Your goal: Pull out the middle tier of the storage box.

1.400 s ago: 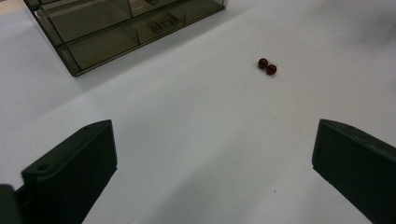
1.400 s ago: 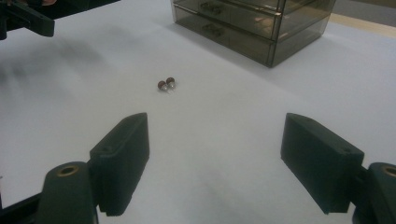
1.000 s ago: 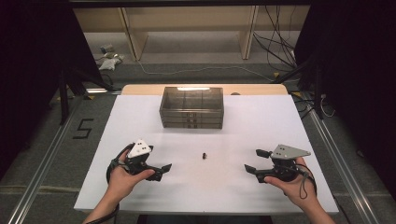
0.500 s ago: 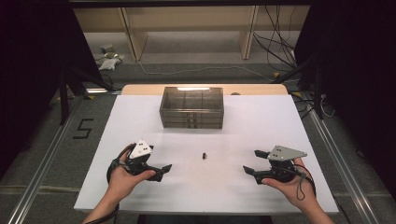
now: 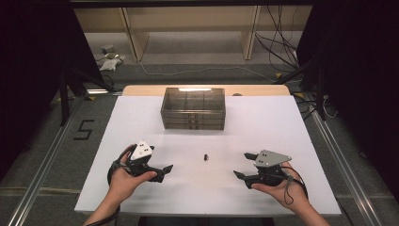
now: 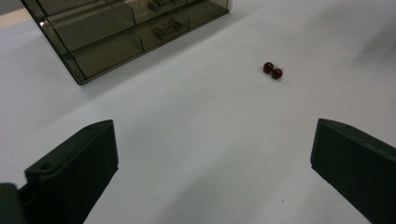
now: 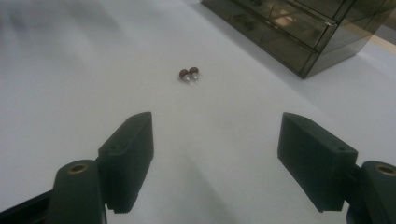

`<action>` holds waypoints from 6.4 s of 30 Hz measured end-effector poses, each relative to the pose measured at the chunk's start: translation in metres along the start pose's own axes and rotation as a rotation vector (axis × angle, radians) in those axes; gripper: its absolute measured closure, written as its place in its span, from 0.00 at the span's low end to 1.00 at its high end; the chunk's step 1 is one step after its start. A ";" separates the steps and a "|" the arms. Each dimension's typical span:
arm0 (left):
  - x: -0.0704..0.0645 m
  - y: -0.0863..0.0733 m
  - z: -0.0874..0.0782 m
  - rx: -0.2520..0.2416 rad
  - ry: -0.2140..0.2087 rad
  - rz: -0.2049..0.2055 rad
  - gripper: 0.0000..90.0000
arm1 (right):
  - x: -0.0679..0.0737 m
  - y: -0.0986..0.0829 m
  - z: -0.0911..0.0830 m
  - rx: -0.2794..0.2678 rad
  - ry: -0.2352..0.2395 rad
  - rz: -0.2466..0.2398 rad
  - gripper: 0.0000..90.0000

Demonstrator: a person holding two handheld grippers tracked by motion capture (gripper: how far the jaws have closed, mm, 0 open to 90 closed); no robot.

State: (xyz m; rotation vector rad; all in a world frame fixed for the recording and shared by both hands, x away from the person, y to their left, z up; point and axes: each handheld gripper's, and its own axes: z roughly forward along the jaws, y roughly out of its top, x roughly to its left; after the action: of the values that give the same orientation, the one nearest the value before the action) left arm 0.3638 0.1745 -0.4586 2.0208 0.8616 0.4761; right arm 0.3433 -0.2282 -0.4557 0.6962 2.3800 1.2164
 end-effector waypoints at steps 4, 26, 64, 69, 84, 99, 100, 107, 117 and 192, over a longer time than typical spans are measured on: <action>-0.004 0.017 0.017 0.018 0.074 0.087 0.12 | -0.007 -0.003 -0.006 -0.011 -0.012 0.038 0.29; -0.020 0.066 0.135 0.119 0.463 0.769 0.61 | -0.022 -0.014 -0.022 -0.044 0.004 0.157 0.30; -0.029 0.051 0.164 0.154 0.679 0.993 0.87 | -0.021 -0.013 -0.020 -0.047 0.018 0.159 0.30; -0.030 0.049 0.165 0.151 0.695 1.009 0.87 | -0.021 -0.013 -0.020 -0.047 0.019 0.159 0.30; -0.032 0.047 0.168 0.159 0.724 1.044 0.88 | -0.021 -0.013 -0.020 -0.048 0.019 0.163 0.29; -0.033 0.046 0.167 0.160 0.725 1.051 0.89 | -0.022 -0.014 -0.020 -0.056 0.030 0.176 0.29; -0.033 0.046 0.167 0.163 0.726 1.052 0.89 | -0.022 -0.014 -0.020 -0.056 0.030 0.176 0.29; -0.034 0.046 0.167 0.174 0.731 1.073 0.89 | -0.022 -0.014 -0.020 -0.055 0.032 0.175 0.29; -0.035 0.045 0.166 0.171 0.737 1.076 0.89 | -0.022 -0.014 -0.020 -0.053 0.033 0.178 0.29; 0.047 0.112 0.096 0.437 0.058 0.659 0.58 | -0.020 -0.014 -0.015 -0.029 0.052 0.167 0.29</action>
State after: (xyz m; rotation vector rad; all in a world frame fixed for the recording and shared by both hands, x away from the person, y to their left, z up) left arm 0.4986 0.1107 -0.4183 2.7087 0.3195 0.7573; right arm 0.3481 -0.2568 -0.4570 0.8787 2.3811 1.3488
